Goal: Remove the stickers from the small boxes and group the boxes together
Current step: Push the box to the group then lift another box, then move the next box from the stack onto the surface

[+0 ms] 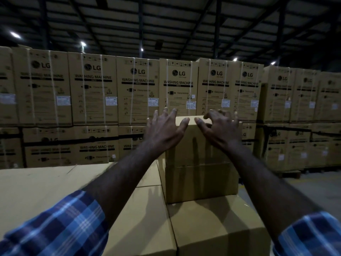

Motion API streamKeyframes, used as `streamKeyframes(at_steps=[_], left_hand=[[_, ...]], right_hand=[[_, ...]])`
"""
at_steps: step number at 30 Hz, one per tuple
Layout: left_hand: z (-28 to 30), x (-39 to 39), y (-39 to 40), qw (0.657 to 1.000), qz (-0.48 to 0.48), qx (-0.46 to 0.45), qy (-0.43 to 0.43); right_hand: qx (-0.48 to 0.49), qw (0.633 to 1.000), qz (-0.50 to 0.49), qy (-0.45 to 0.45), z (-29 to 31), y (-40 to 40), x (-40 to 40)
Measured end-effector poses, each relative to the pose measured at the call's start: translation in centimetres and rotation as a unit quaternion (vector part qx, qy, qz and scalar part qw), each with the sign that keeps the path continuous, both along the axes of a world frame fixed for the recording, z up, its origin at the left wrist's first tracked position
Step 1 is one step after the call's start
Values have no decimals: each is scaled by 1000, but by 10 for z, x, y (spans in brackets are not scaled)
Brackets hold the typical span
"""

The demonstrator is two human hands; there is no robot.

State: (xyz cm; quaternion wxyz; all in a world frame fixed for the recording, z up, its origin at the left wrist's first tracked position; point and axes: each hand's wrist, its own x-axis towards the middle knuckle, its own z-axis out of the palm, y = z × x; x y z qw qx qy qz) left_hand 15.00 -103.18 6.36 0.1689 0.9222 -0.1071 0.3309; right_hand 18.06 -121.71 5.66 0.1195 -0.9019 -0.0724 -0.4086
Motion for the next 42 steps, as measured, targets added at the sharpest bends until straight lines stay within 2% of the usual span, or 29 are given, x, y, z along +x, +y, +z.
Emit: streamKeyframes(at_steps=[5, 10, 19, 25, 33, 42], left_hand=[[3, -41, 49, 999, -4, -13, -34], [0, -99, 140, 998, 21, -19, -53], [-32, -230, 332, 995, 86, 2, -59], [-54, -286, 425, 987, 156, 4, -39], [-82, -311, 519, 974, 226, -18, -16], [-106, -282, 612, 951, 307, -15, 33]], right_hand=[[41, 995, 81, -28, 13, 61, -41], [92, 980, 172, -41, 13, 145, -88], [105, 952, 288, -22, -34, 342, -179], [108, 928, 355, -1, -61, 453, -216], [92, 905, 414, 7, -85, 557, -223], [109, 871, 477, 49, -117, 670, -172]])
